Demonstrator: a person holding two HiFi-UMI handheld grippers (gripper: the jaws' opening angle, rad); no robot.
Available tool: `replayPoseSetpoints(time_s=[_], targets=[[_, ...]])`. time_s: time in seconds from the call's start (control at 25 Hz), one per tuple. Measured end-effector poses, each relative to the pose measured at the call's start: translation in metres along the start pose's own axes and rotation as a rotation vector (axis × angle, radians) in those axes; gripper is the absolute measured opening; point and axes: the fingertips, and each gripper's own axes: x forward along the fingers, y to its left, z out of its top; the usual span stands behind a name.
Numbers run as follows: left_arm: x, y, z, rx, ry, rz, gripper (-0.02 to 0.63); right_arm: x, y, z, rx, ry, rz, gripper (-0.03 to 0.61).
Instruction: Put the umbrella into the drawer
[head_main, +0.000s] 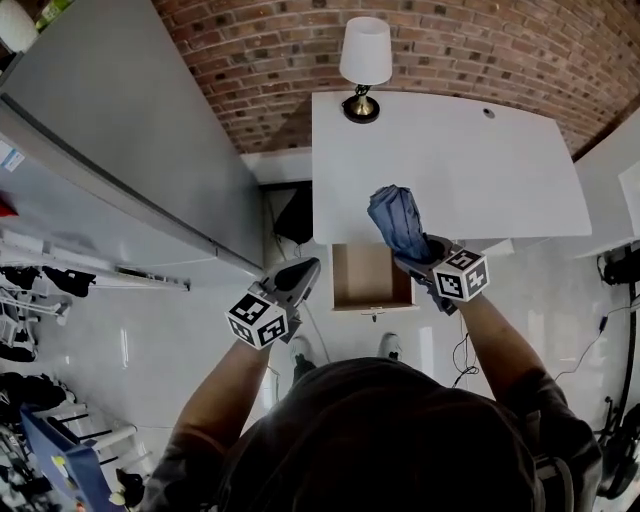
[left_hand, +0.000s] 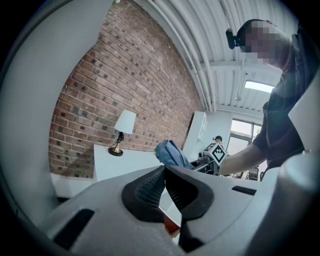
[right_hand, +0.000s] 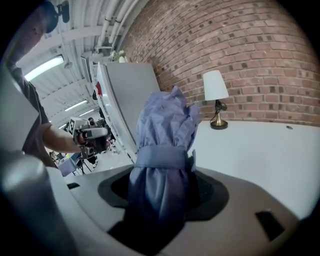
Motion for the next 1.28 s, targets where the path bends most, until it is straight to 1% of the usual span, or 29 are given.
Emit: replayPoseSetpoints(time_s=[0.16, 0.36, 0.56, 0.76, 0.96, 1.08, 1.28], targets=[[0.004, 0.012, -0.025, -0.028, 0.035, -0.005, 0.000, 0.033, 0.000, -0.039, 0.004, 0.088, 0.023, 0.262], [0.008, 0.027, -0.052, -0.044, 0.066, -0.012, 0.000, 0.064, 0.004, -0.086, -0.022, 0.189, 0.061, 0.262], [0.014, 0.042, -0.076, -0.078, 0.073, -0.018, 0.000, 0.085, 0.010, -0.132, -0.022, 0.274, 0.084, 0.262], [0.024, 0.052, -0.103, -0.101, 0.086, -0.025, 0.000, 0.102, 0.014, -0.175, -0.060, 0.374, 0.113, 0.262], [0.032, 0.062, -0.133, -0.130, 0.097, -0.026, 0.000, 0.129, 0.005, -0.200, -0.057, 0.421, 0.118, 0.262], [0.034, 0.069, -0.151, -0.148, 0.105, -0.018, 0.000, 0.149, -0.002, -0.214, -0.074, 0.457, 0.121, 0.262], [0.038, 0.084, -0.177, -0.159, 0.122, -0.011, 0.000, 0.184, -0.022, -0.233, -0.081, 0.496, 0.090, 0.262]])
